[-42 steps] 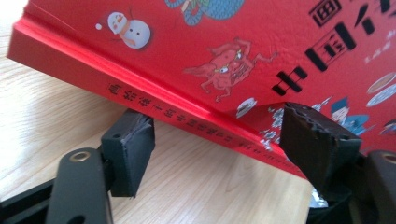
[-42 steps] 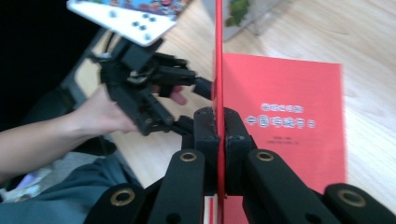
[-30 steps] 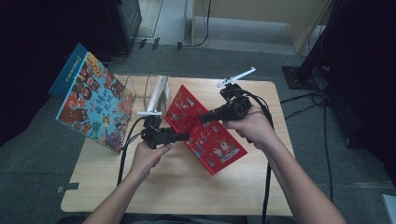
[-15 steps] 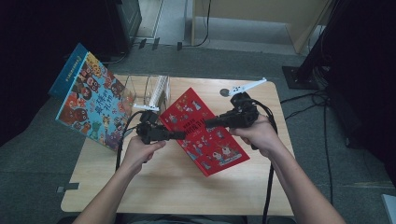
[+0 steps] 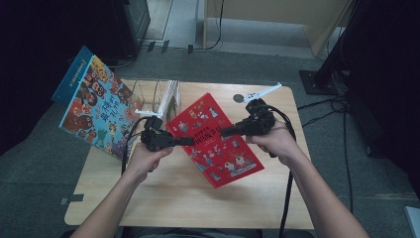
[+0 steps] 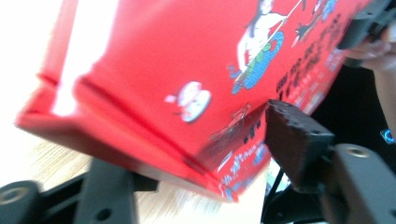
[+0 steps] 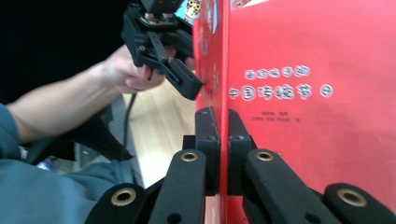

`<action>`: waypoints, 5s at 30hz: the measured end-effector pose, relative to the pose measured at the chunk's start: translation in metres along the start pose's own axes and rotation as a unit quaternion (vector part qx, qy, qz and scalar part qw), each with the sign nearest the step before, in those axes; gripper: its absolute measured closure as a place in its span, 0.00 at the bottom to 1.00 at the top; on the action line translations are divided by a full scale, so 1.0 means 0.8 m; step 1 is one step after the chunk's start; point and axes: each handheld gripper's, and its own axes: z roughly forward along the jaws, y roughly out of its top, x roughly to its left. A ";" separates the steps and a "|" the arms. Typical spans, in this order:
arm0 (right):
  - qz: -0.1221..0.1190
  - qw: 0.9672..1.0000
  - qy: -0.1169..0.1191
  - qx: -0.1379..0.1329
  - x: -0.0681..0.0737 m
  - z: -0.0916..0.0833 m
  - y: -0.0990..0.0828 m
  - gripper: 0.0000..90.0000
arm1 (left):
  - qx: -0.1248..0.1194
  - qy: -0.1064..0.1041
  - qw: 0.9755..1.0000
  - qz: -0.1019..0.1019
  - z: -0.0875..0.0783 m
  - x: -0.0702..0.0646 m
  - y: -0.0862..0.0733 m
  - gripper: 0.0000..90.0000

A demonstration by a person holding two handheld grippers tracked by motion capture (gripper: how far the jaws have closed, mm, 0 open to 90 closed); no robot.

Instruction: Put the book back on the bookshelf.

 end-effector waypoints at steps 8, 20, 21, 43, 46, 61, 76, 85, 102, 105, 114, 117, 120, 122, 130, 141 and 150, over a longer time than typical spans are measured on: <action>-0.032 0.999 -0.025 0.010 -0.012 0.002 -0.002 0.84 | 0.000 -0.017 0.998 0.068 -0.025 -0.016 0.015 0.76; -0.063 0.995 -0.069 0.028 -0.020 0.025 -0.006 0.67 | 0.046 0.034 0.984 0.168 -0.043 -0.046 0.038 0.86; -0.060 0.995 -0.070 0.028 -0.022 0.027 -0.008 0.66 | 0.049 0.038 0.984 0.169 -0.042 -0.046 0.038 0.86; -0.009 0.994 -0.106 -0.012 -0.037 0.070 -0.047 0.68 | 0.139 0.100 0.966 0.194 -0.045 -0.054 0.046 0.86; -0.012 0.994 -0.103 -0.018 -0.035 0.072 -0.050 0.68 | 0.156 0.109 0.963 0.190 -0.046 -0.057 0.051 0.84; -0.048 0.992 -0.106 -0.056 -0.028 0.085 -0.053 0.61 | 0.265 0.150 0.933 0.192 -0.028 -0.084 0.108 0.80; -0.058 0.992 -0.095 -0.058 -0.030 0.083 -0.057 0.59 | 0.368 0.165 0.893 0.201 0.026 -0.096 0.143 0.78; -0.078 0.991 -0.083 -0.066 -0.032 0.074 -0.068 0.55 | 0.379 0.162 0.890 0.193 0.025 -0.105 0.142 0.87; -0.066 0.983 -0.171 -0.026 -0.076 0.093 -0.143 0.49 | 0.291 0.204 0.929 0.099 -0.087 -0.104 0.141 0.88; -0.043 0.982 -0.186 -0.007 -0.088 0.103 -0.152 0.50 | 0.280 0.212 0.933 0.077 -0.104 -0.095 0.133 0.88; -0.018 0.975 -0.222 -0.010 -0.110 0.125 -0.186 0.52 | 0.239 0.228 0.943 0.029 -0.160 -0.075 0.113 0.88; -0.030 0.969 -0.243 -0.010 -0.110 0.129 -0.183 0.51 | 0.219 0.238 0.946 0.006 -0.185 -0.069 0.107 0.88; -0.036 0.968 -0.250 -0.014 -0.113 0.133 -0.183 0.51 | 0.201 0.248 0.947 -0.011 -0.204 -0.065 0.102 0.88; -0.034 0.967 -0.252 -0.019 -0.115 0.135 -0.181 0.51 | 0.189 0.254 0.948 -0.025 -0.218 -0.061 0.099 0.88; -0.057 0.965 -0.256 -0.029 -0.119 0.141 -0.182 0.43 | 0.152 0.272 0.947 -0.080 -0.260 -0.044 0.092 0.88; -0.060 0.964 -0.256 -0.037 -0.120 0.143 -0.183 0.40 | 0.109 0.315 0.932 -0.146 -0.263 -0.018 0.115 0.88; -0.060 0.964 -0.256 -0.037 -0.120 0.143 -0.183 0.40 | 0.092 0.340 0.920 -0.173 -0.241 0.011 0.137 0.88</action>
